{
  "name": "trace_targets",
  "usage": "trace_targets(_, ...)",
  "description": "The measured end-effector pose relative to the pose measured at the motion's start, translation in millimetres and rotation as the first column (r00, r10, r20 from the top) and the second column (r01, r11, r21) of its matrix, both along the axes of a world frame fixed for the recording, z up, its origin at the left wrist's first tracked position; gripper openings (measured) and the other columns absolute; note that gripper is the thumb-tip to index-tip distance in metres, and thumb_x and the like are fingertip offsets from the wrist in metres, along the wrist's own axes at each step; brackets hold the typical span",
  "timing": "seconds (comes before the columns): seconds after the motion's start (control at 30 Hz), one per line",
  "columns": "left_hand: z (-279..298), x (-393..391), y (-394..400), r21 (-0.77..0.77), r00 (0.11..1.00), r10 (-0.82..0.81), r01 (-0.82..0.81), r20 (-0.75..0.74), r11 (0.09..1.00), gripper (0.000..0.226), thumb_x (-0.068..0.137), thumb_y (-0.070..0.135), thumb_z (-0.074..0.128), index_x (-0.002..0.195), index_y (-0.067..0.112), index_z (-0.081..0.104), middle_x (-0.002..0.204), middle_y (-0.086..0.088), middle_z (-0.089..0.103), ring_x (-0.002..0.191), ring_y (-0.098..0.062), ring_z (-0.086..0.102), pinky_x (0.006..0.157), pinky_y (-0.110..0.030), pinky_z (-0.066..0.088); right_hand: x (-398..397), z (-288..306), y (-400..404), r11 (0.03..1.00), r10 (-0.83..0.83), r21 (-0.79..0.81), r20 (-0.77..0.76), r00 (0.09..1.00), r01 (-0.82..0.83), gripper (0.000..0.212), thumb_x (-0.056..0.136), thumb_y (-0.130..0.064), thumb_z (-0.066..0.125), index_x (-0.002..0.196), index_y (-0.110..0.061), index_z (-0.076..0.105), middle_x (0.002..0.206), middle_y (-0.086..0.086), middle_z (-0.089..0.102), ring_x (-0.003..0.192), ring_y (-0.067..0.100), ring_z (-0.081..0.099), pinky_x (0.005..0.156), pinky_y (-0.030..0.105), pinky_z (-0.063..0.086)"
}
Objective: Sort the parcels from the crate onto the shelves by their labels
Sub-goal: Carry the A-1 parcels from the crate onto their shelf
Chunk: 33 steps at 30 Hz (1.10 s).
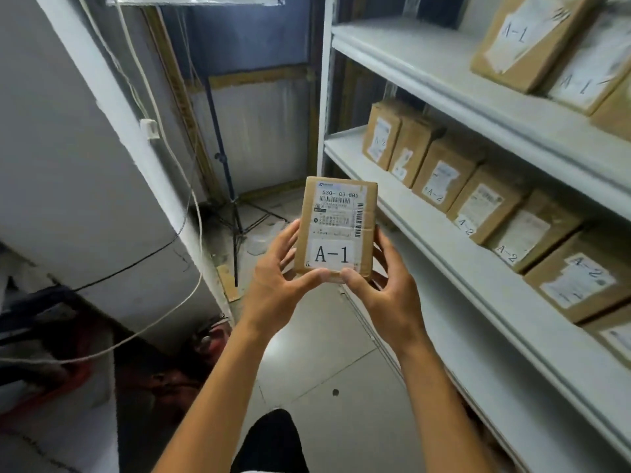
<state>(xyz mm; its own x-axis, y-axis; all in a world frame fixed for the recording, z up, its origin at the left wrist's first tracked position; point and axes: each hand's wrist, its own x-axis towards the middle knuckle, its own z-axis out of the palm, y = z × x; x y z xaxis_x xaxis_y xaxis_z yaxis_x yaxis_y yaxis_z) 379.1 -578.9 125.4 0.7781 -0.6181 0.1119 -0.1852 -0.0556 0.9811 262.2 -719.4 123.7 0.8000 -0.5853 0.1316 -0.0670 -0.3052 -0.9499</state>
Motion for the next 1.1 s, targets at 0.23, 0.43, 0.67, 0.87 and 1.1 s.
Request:
trace_targets(0.23, 18, 78, -36, -0.035, 0.994, -0.110, 0.109, -0.029, 0.993, 0.085, 0.078, 0.018, 0.080, 0.151, 0.025, 0.037, 0.144, 0.008, 0.052, 0.130, -0.005, 0.053, 0.088, -0.014, 0.051, 63, 28, -30, 0.999, -0.038, 0.007, -0.024, 0.999, 0.038, 0.071, 0.091, -0.035, 0.071, 0.150, -0.043, 0.032, 0.141, -0.022, 0.054, 0.119, -0.011, 0.054, 0.091, 0.020, 0.055)
trace_targets(0.43, 27, 138, -55, -0.048, 0.985, -0.168, 0.167, -0.036, 0.985, 0.081, 0.082, 0.010, 0.078, 0.150, 0.026, 0.036, 0.138, 0.013, 0.056, 0.126, 0.001, 0.054, 0.084, -0.011, 0.050, 120, 42, -41, 0.996, -0.080, 0.025, -0.022, 0.997, 0.080, 0.072, 0.092, -0.032, 0.070, 0.150, -0.047, 0.031, 0.142, -0.025, 0.053, 0.129, 0.000, 0.052, 0.099, 0.033, 0.055)
trace_targets(0.67, 27, 186, -96, -0.056, 0.974, -0.219, 0.216, -0.053, 0.975, 0.083, 0.081, 0.015, 0.079, 0.150, 0.026, 0.036, 0.141, 0.014, 0.055, 0.128, 0.002, 0.051, 0.098, -0.022, 0.051, 162, 42, -74, 0.987, -0.159, 0.003, -0.036, 0.987, 0.159, 0.074, 0.092, -0.034, 0.070, 0.151, -0.049, 0.028, 0.143, -0.032, 0.049, 0.129, -0.010, 0.047, 0.096, 0.017, 0.049)
trace_targets(0.87, 53, 232, -180, -0.092, 0.956, -0.295, 0.294, 0.003, 0.952, 0.080, 0.077, 0.016, 0.080, 0.146, 0.029, 0.042, 0.133, 0.011, 0.061, 0.123, -0.006, 0.058, 0.093, -0.033, 0.057, 196, 59, -149, 0.963, -0.261, -0.070, 0.023, 0.965, 0.262, 0.072, 0.090, -0.034, 0.070, 0.151, -0.041, 0.032, 0.133, -0.039, 0.049, 0.125, -0.018, 0.045, 0.095, 0.004, 0.042)
trace_targets(1.1, 95, 273, -278, -0.157, 0.935, -0.324, 0.345, 0.145, 0.925, 0.081, 0.078, 0.019, 0.080, 0.148, 0.027, 0.040, 0.135, 0.011, 0.060, 0.127, -0.008, 0.055, 0.099, -0.044, 0.054, 233, 97, -239, 0.939, -0.302, -0.119, 0.171, 0.938, 0.324, 0.075, 0.091, -0.031, 0.070, 0.155, -0.033, 0.030, 0.146, -0.019, 0.051, 0.131, -0.004, 0.049, 0.105, 0.025, 0.048)
